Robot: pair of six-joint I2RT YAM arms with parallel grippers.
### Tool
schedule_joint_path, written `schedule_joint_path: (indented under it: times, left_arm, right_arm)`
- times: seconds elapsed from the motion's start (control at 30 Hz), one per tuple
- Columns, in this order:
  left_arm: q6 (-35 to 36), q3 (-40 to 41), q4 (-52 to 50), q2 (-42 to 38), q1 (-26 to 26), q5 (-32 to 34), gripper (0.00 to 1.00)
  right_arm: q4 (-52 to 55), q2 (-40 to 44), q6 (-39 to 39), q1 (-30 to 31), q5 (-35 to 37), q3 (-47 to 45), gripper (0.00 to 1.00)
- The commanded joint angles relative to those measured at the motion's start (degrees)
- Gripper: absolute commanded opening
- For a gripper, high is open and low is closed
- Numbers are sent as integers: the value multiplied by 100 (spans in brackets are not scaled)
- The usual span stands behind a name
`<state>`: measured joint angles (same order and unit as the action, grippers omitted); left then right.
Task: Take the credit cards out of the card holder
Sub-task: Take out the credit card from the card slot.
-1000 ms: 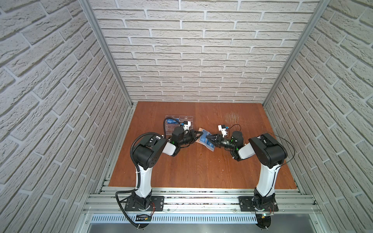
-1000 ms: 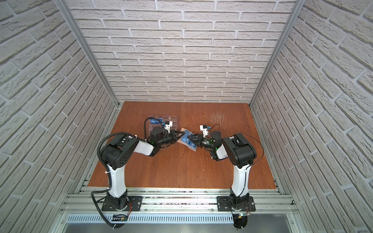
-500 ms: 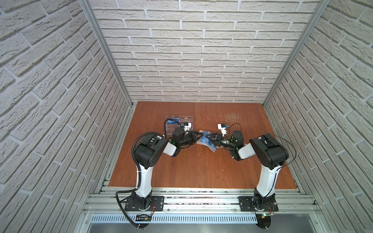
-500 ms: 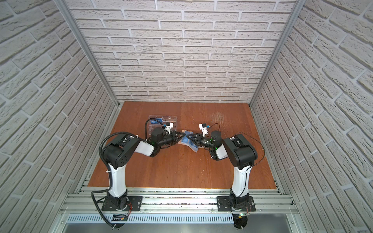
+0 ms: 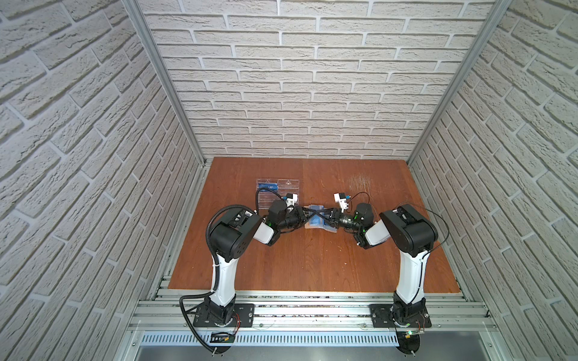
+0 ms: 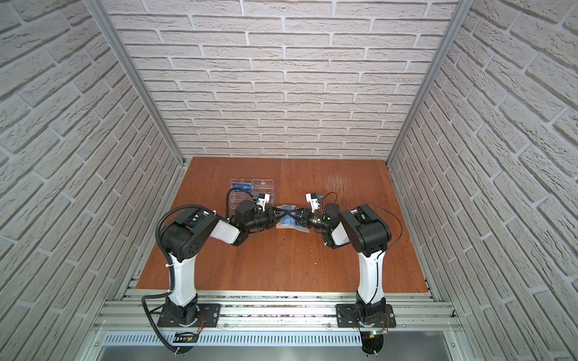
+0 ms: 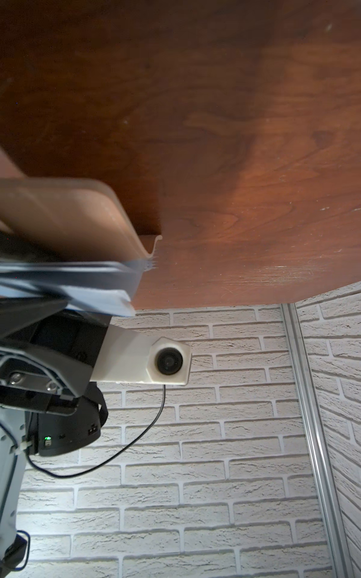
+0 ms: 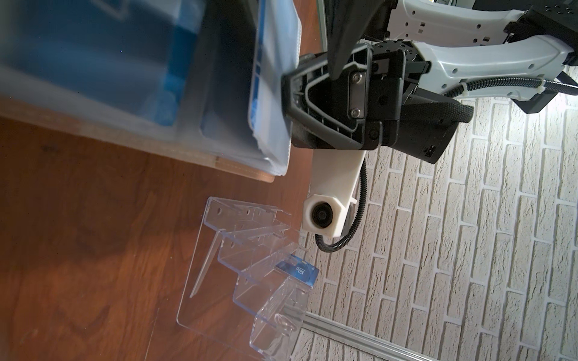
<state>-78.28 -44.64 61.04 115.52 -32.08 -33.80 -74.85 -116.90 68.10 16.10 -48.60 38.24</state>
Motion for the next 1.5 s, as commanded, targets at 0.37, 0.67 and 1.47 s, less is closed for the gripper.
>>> schedule_joint_path:
  times: [0.37, 0.67, 1.47]
  left_arm:
    - [24, 279, 85, -255, 258, 119, 47]
    - [-112, 445, -12, -473, 480, 206, 98]
    - [30, -35, -1417, -1089, 116, 453, 98]
  right_arm:
    - [-475, -242, -340, 147, -79, 23, 29]
    - [-252, -460, -506, 243, -19, 120, 26]
    - [1582, -83, -1601, 249, 312, 210, 21]
